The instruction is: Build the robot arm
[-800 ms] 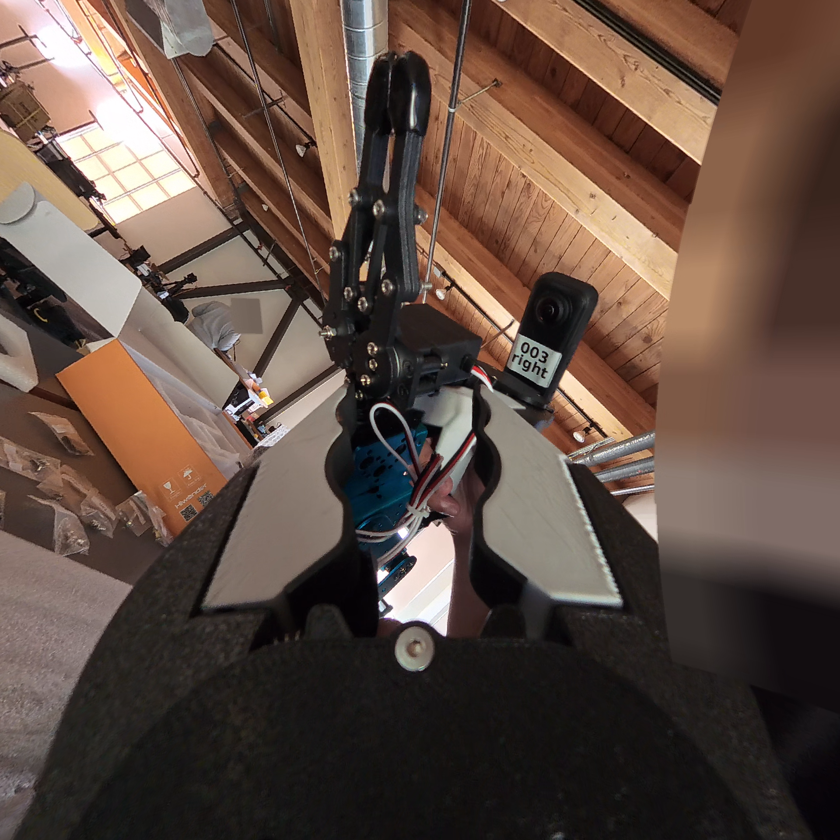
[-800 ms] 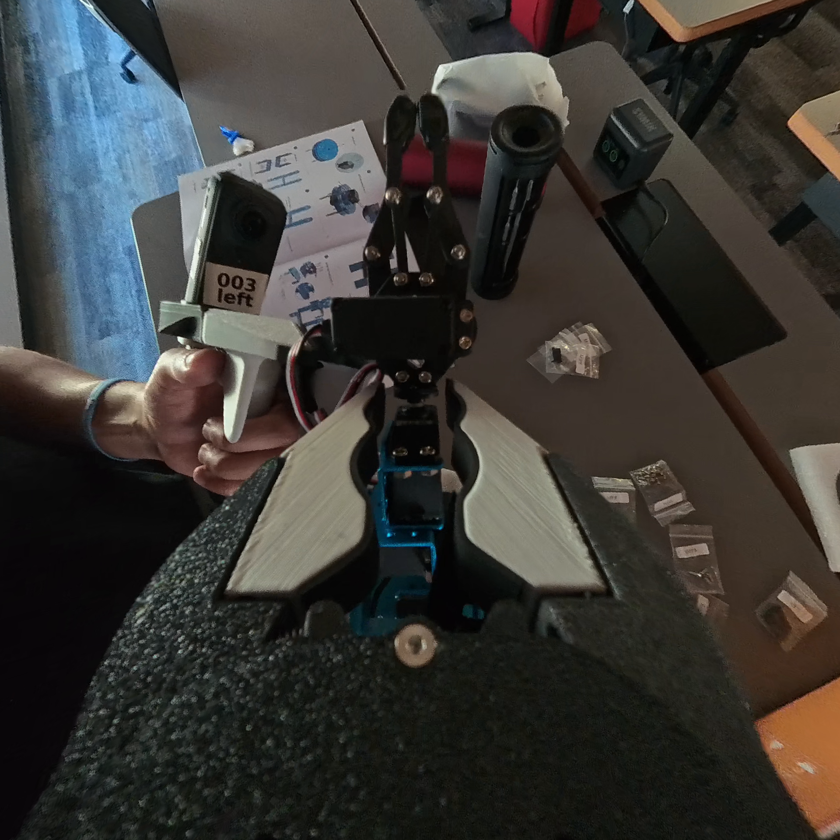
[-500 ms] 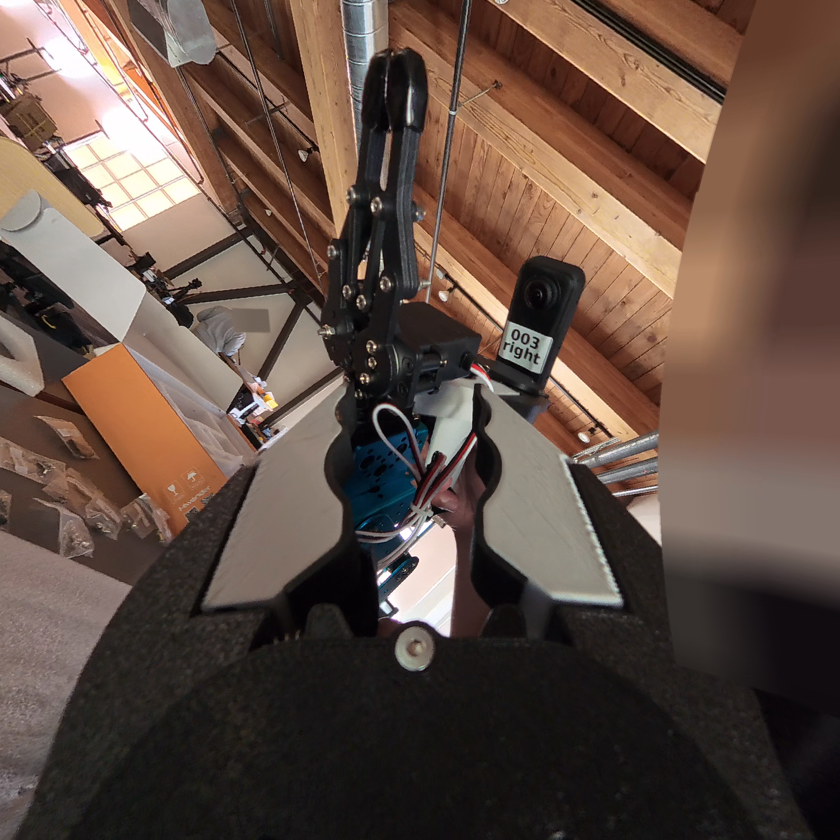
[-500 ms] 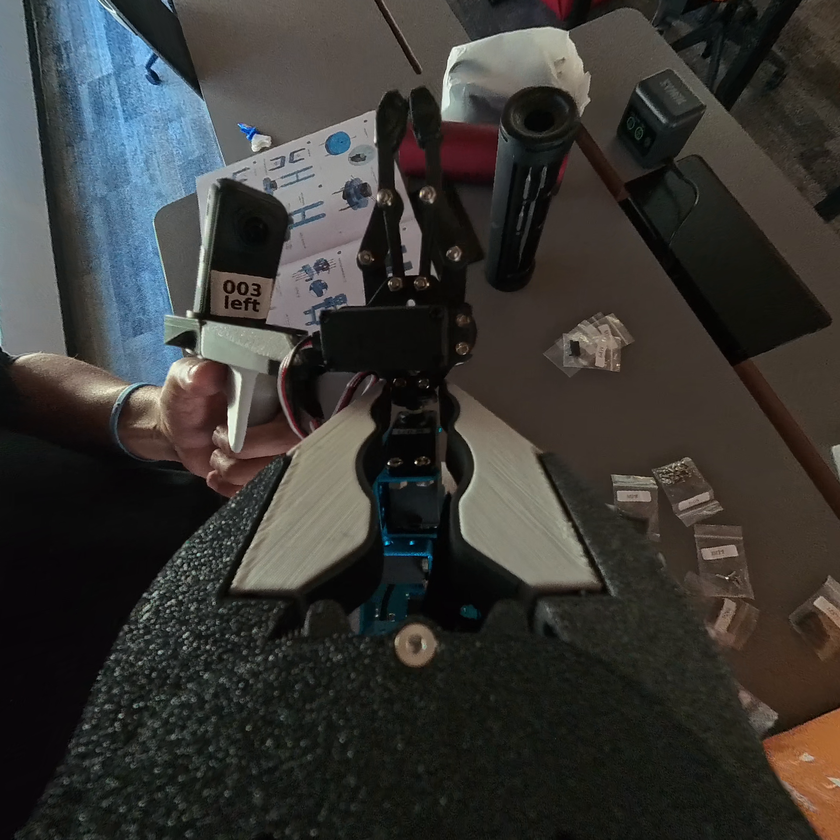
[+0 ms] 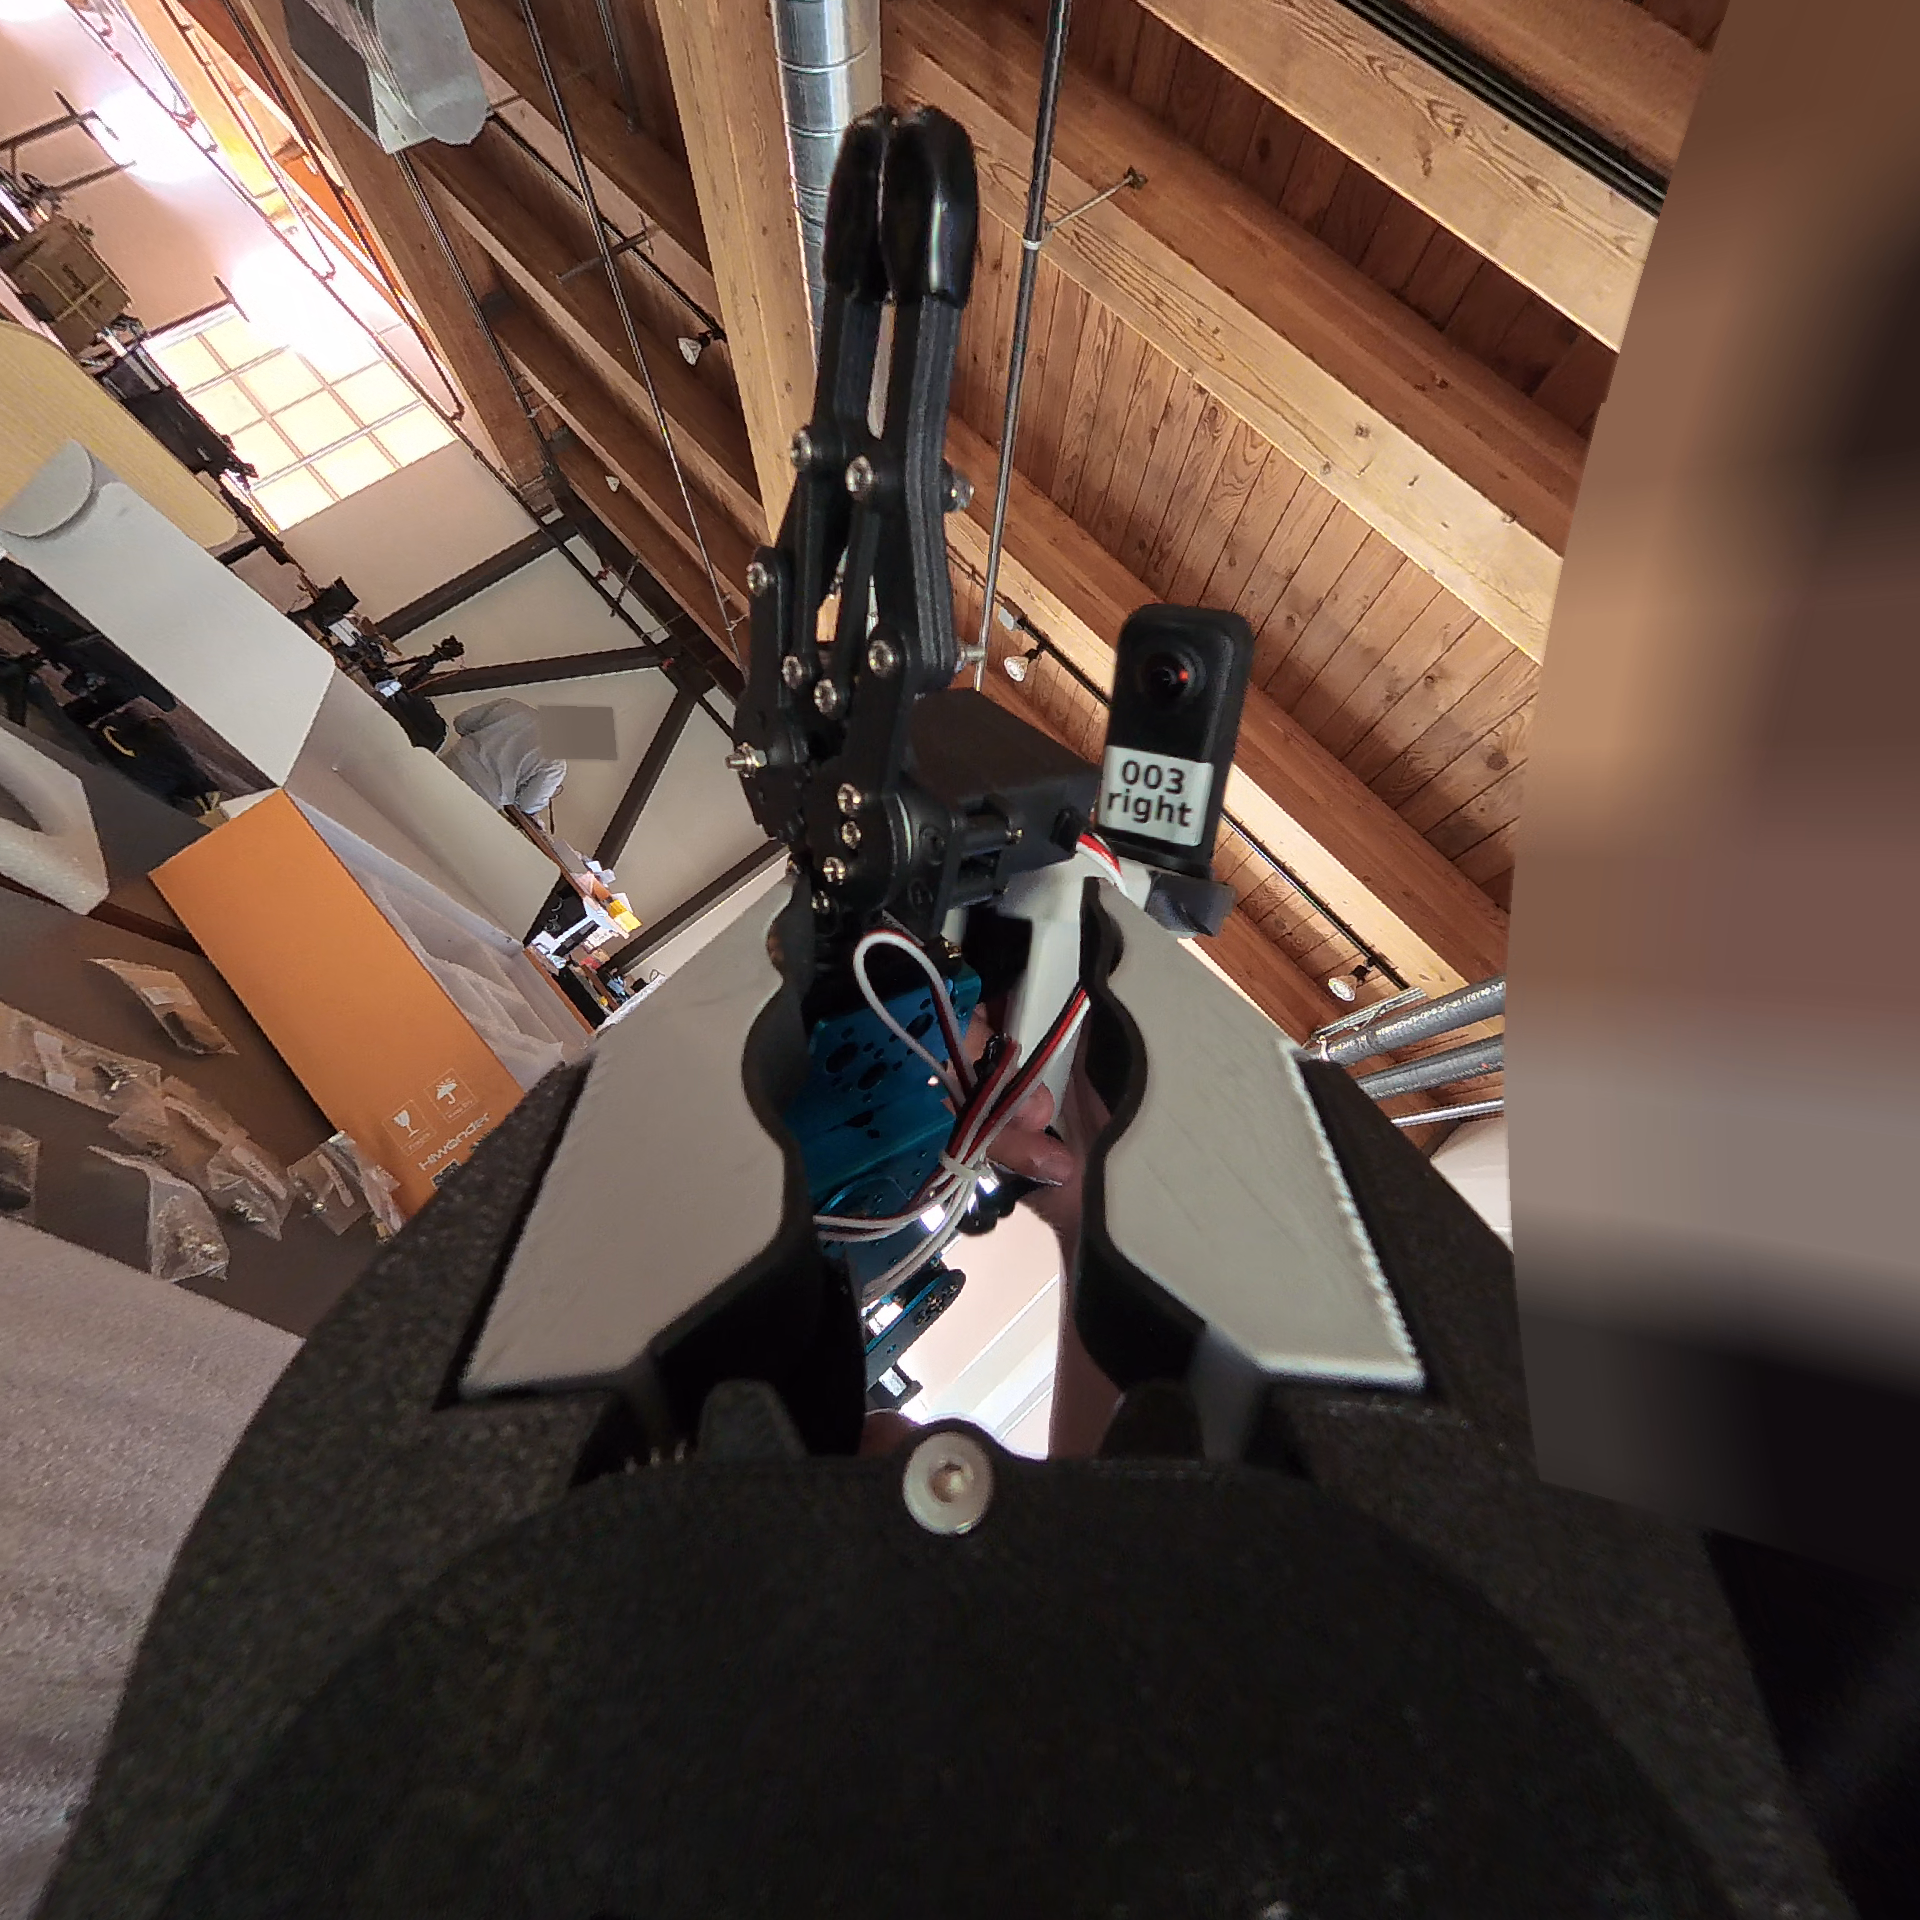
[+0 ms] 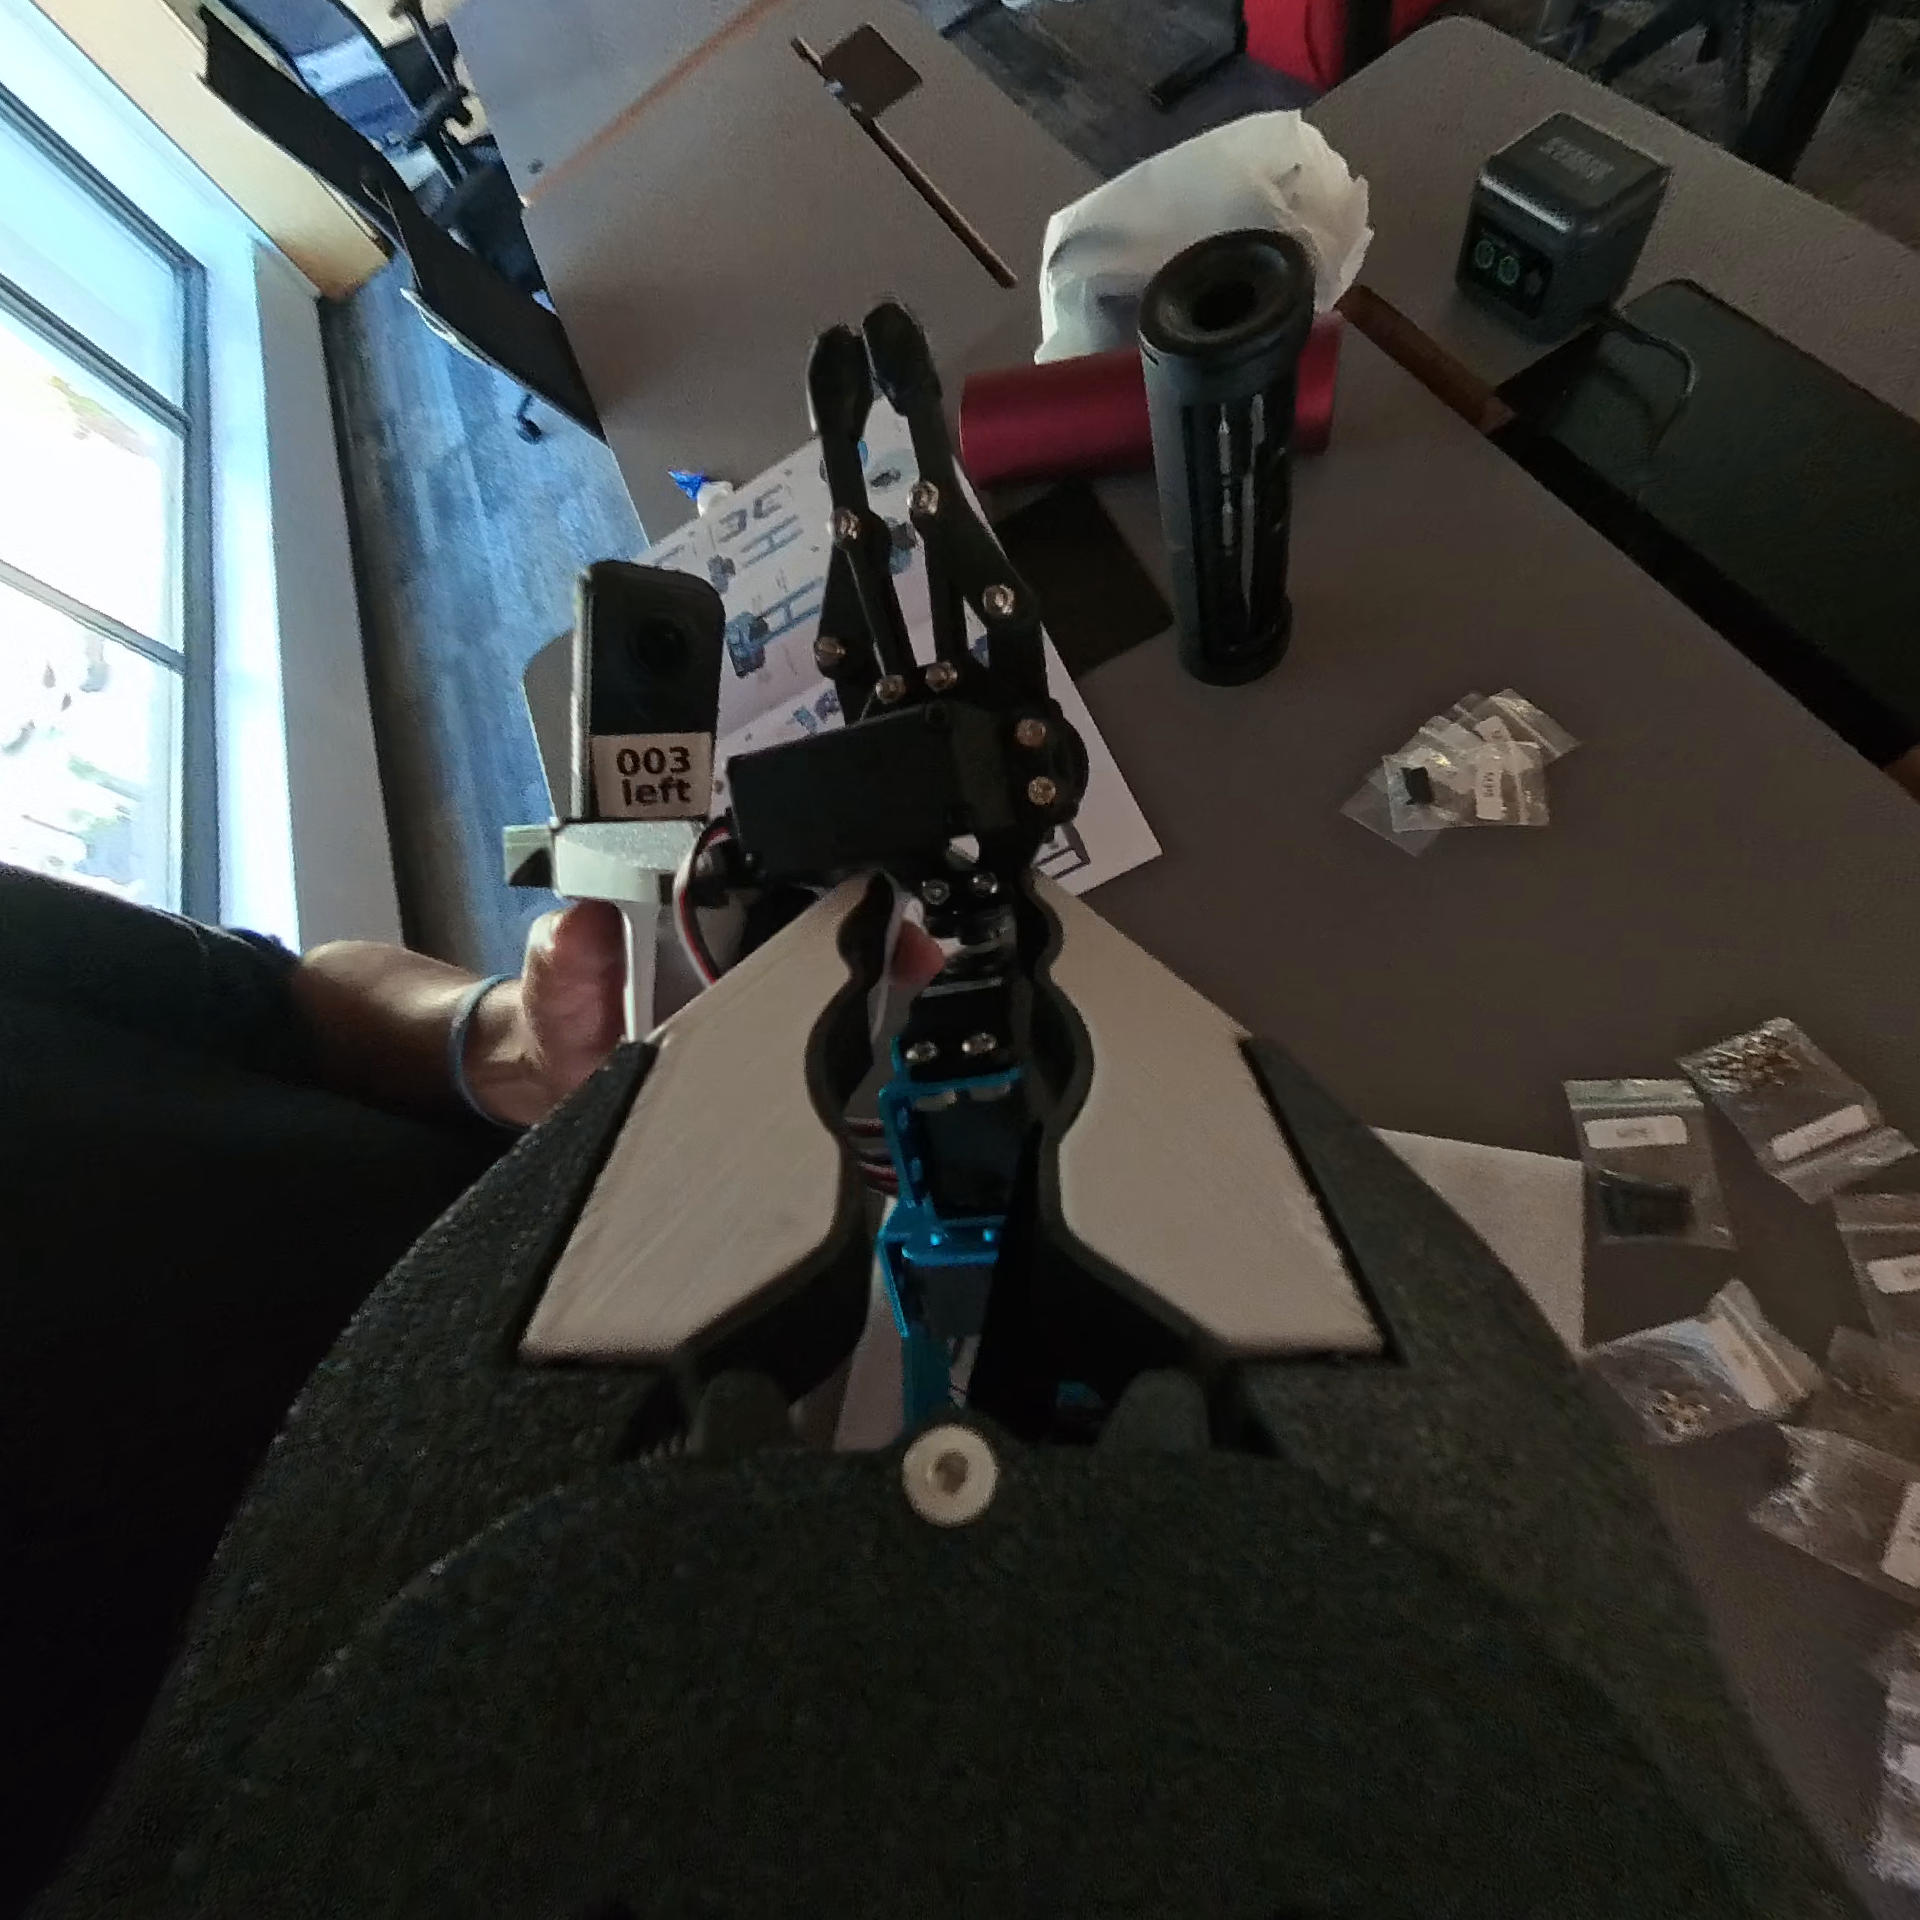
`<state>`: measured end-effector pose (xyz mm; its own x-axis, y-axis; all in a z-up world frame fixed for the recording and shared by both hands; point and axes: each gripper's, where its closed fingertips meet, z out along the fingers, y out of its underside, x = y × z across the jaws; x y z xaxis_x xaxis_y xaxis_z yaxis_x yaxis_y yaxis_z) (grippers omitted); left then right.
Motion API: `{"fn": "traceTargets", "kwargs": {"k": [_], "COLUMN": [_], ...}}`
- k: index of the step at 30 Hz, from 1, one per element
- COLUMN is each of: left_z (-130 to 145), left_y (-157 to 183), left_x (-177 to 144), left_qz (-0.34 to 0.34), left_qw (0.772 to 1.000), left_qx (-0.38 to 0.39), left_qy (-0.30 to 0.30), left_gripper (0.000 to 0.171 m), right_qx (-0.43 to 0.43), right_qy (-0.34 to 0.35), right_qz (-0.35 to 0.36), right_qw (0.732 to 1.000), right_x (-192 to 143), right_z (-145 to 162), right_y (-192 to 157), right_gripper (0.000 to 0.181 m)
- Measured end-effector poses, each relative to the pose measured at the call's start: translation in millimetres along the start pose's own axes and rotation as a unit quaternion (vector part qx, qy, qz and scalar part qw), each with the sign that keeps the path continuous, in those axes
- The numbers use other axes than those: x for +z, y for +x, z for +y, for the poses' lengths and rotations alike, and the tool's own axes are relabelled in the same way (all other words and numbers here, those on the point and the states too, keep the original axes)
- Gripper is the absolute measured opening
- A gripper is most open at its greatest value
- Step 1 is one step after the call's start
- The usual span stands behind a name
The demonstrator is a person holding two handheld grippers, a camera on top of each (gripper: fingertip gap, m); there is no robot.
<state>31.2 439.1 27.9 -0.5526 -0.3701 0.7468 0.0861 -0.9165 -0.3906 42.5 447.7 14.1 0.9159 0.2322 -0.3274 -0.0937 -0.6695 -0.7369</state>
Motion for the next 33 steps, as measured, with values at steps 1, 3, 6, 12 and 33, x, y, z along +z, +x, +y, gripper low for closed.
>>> {"fn": "traceTargets", "kwargs": {"k": [1,3,6,12,33], "left_z": [0,0,0,0,2], "left_y": [0,0,0,-1,-3], "left_x": [0,0,0,0,2], "left_qz": [0.000,-0.001,0.000,0.000,-0.022], "left_qw": [1.000,1.000,1.000,1.000,1.000], "left_qx": [-0.001,-0.001,-0.001,-0.002,0.017], "left_qy": [0.000,-0.001,-0.004,-0.005,-0.007], "left_gripper": [0.050,0.050,0.050,0.050,0.048], "right_qx": [-0.016,-0.062,-0.092,-0.078,0.036], "right_qy": [-0.012,-0.033,-0.045,-0.043,-0.007], "right_qz": [0.015,0.058,0.067,0.041,0.030], "right_qw": [1.000,0.996,0.992,0.995,0.999], "right_x": [-1,0,5,8,8], "right_z": [3,7,8,9,5], "right_y": [3,10,7,5,5], "right_gripper": [0.025,0.027,0.026,0.022,0.019]}}
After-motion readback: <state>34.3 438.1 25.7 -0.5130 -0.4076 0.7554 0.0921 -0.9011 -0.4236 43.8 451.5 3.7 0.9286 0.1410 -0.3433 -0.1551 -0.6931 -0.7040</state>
